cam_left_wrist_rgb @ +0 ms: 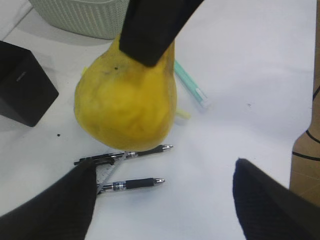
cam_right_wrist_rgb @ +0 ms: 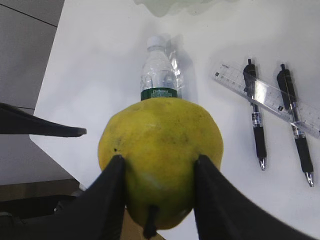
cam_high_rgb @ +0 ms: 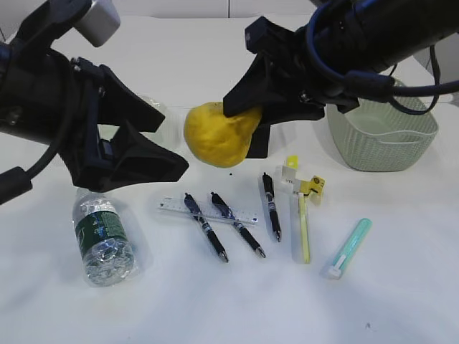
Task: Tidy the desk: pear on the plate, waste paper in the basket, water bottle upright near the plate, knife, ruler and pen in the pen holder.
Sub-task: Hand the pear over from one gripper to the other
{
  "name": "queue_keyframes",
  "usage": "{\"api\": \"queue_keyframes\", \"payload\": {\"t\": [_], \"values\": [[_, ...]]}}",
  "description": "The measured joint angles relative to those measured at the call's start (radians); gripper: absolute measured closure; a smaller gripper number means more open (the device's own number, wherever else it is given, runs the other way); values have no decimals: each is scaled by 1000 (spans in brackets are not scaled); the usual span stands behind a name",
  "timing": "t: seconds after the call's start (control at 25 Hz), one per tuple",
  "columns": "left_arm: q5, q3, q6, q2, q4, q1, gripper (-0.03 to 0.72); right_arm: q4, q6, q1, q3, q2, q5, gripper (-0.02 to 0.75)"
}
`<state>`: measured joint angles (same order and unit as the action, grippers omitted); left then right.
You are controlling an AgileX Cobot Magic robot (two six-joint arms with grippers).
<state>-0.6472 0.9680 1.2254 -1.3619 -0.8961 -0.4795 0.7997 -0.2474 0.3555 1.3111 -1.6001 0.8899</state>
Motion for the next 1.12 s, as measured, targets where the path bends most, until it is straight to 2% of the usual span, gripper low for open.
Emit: {"api": "queue_keyframes", "payload": {"t": [0.12,0.2,0.32,0.6,0.96,1.12], "values": [[29,0,2,0,-4,0,15,-2,0,0,2,0,4,461],[38,0,2,0,-13,0,3,-4,0,0,2,0,4,461],[43,0,8,0,-33,-5,1,-4,0,0,2,-4,8,461],[83,0,106,-27,-39,-50,1,-6,0,5,2,-5,15,461],[135,2,170,-72,-39,-52,1,-7,0,5,2,-5,20,461],[139,40,180,-86,-39,-68,0,-9,0,5,2,-7,22,461]]}}
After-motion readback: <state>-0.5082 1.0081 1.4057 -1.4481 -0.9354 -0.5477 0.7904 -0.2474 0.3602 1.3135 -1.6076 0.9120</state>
